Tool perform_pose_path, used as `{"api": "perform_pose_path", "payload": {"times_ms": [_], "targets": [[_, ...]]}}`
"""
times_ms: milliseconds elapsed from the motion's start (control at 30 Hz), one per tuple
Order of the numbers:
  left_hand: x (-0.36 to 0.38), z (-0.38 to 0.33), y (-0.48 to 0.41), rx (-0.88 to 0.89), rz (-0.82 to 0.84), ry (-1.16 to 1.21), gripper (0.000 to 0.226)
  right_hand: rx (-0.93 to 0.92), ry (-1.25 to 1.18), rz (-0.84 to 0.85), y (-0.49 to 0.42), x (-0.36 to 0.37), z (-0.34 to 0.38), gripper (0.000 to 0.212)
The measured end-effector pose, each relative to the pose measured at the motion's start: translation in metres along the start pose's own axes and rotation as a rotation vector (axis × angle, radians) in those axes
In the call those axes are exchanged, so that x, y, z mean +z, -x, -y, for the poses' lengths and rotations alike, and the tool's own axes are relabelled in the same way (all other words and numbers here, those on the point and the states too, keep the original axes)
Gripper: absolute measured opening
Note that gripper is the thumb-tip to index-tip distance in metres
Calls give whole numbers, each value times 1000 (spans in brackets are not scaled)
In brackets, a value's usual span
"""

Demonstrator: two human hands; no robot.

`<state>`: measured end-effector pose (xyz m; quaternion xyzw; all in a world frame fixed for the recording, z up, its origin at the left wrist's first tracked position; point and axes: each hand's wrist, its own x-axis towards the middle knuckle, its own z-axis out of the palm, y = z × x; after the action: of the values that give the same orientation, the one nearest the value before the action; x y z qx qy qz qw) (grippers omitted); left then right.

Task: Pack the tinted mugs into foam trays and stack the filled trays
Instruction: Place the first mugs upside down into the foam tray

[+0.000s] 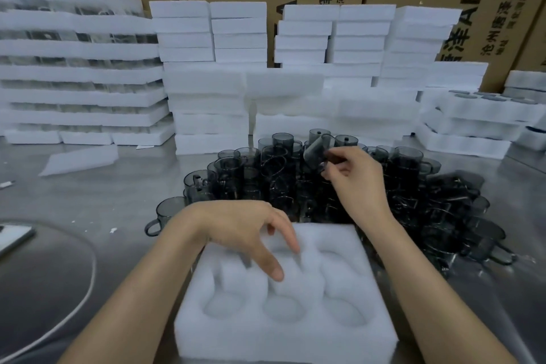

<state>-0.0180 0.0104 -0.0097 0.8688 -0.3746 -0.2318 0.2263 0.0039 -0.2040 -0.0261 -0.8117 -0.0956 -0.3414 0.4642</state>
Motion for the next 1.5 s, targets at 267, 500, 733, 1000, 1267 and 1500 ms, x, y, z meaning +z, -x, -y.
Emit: {"api": "perform_pose_path", "payload": {"times_ms": [267, 500, 733, 1000, 1267, 1500], "targets": [[15, -7, -9, 135, -98, 11, 18, 104, -435, 103, -12, -24, 13, 17], [28, -6, -20, 164, -222, 31, 17, 113, -689, 265, -5, -35, 37, 24], [33, -6, -24, 187, -319, 33, 14, 172, -531, 339, 7, -14, 53, 19], [31, -5, -31, 164, -602, 385, 15, 101, -366, 124, 28, 12, 24, 13], [29, 2, -36, 63, -1064, 775, 20, 119, -497, 209, 28, 7, 17, 10], [6, 19, 0, 131, -707, 441, 44, -16, -449, 510, 39, 8, 23, 8]]}}
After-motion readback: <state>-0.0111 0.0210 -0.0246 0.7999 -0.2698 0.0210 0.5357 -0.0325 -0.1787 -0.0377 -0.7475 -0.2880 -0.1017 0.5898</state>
